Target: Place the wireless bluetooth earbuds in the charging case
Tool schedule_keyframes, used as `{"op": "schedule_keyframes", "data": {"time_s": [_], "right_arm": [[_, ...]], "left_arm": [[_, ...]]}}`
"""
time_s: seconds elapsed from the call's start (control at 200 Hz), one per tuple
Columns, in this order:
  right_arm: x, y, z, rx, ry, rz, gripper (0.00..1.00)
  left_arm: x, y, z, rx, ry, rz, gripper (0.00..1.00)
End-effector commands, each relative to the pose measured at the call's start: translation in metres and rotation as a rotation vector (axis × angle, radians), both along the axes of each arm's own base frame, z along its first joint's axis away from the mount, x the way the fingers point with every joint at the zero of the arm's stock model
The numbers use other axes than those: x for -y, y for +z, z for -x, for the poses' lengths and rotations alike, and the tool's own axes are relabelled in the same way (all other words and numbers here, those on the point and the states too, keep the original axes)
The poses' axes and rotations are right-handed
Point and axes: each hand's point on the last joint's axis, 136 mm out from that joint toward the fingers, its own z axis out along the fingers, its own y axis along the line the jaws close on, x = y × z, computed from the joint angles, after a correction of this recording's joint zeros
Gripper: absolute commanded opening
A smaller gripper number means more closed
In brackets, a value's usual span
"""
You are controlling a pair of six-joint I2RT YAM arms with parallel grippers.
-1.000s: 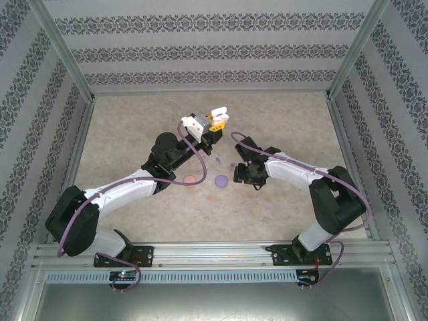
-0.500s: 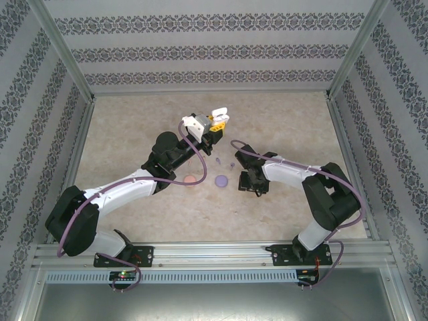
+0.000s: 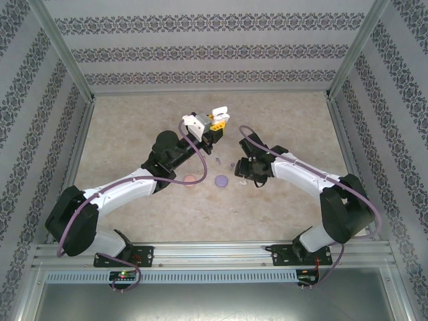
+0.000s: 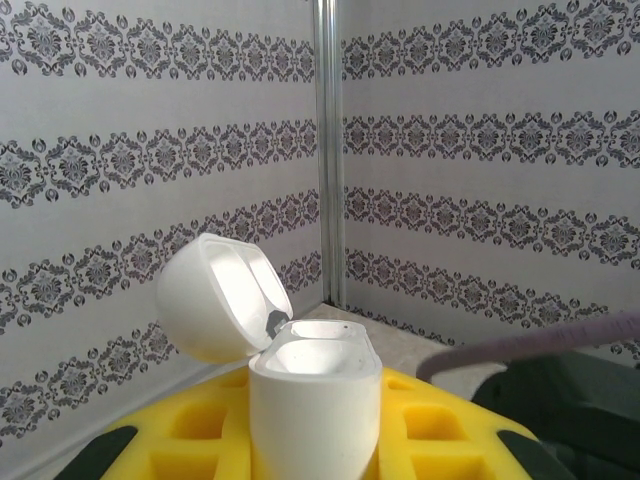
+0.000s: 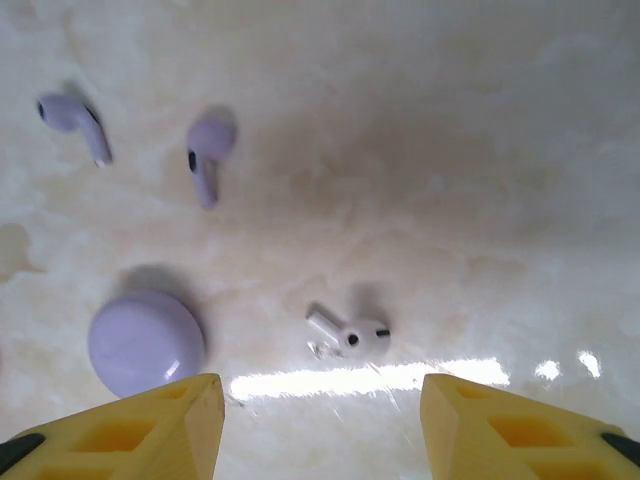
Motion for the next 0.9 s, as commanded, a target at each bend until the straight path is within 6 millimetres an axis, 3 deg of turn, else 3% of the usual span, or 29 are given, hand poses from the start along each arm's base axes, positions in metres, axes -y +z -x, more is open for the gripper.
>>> {"op": "schedule_keyframes", "data": {"time_s": [0.0,0.35,0.52,0.899], "right_arm": [[0.006,-0.013,-0.004,-0.046,-0.059,0.008,0.54],[0.001,-0.037,-0.016,-0.074,-0.126,-0.024,0.49],[0.013,-0.049,-0.017,-0.098,-0.129,0.052,0.48],[0.023,-0.054,0.002,-0.129,-0.111,0.08,0.47]], "left_arm": [[-0.001,0.018,0.0,0.042,0.0,0.017,0.0],[-0.002,0.021,0.001,0.043,-0.001,0.019,0.0],[-0.001,0.02,0.001,0.039,-0.004,0.02,0.0],[-0.002,0.021,0.002,0.038,-0.002,0.025,0.0]]}}
